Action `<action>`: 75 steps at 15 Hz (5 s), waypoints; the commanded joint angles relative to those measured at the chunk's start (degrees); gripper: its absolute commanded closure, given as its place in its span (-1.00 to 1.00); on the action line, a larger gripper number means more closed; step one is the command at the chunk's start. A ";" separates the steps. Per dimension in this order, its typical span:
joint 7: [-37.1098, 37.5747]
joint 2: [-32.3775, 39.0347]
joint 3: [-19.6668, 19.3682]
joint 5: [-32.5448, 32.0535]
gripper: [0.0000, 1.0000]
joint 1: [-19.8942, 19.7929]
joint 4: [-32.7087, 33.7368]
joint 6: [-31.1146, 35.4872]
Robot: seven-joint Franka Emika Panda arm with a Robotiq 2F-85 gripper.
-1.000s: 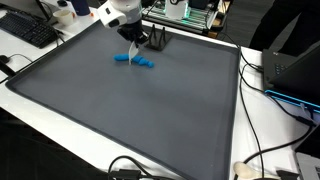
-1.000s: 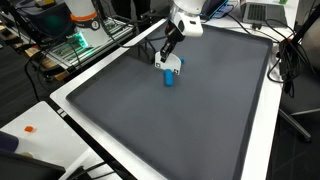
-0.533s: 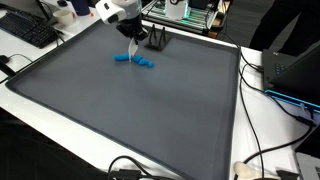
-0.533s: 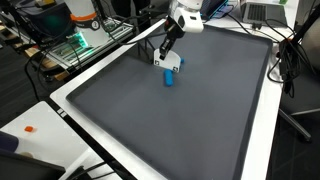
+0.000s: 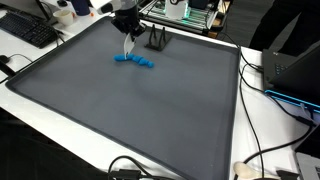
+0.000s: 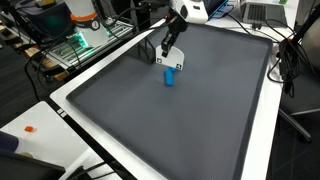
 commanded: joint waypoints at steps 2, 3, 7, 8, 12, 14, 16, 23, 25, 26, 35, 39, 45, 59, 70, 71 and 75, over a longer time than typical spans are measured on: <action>-1.06 0.78 -0.75 -4.25 0.98 -0.16 0.77 0.27; -1.41 1.12 -0.73 -4.57 0.98 -0.28 0.97 0.62; -1.89 2.36 -0.79 -5.05 0.98 -0.35 1.79 1.71; -2.14 2.81 -0.75 -4.82 0.98 -0.41 2.03 2.12; -2.47 3.86 -0.95 -5.63 0.98 -0.26 2.12 4.34; -2.53 4.36 -1.07 -6.45 0.98 -0.11 2.19 5.31; -2.61 4.77 -1.09 -7.47 0.98 0.01 2.22 6.20; -3.07 5.87 -1.10 -8.80 0.98 0.02 1.84 6.98; -3.22 6.23 -1.06 -8.71 0.98 -0.02 1.65 7.43; -3.37 6.37 -1.03 -8.61 0.98 -0.05 1.57 7.69; -3.02 7.09 -1.34 -8.08 0.98 -0.37 0.08 9.85; -3.72 6.92 -1.40 -6.93 0.98 -1.04 -0.64 9.04; -5.01 6.09 -1.10 -5.27 0.98 -1.85 -1.06 7.22; -8.51 4.42 -0.53 -2.56 0.98 -2.91 -1.08 2.61; -7.24 -1.39 -0.86 -0.68 0.98 -3.21 -2.55 -0.24; -6.91 -2.23 -0.88 -0.19 0.98 -3.27 -2.73 -0.92; -4.82 -6.05 -0.99 4.55 0.98 -3.84 -3.63 -3.65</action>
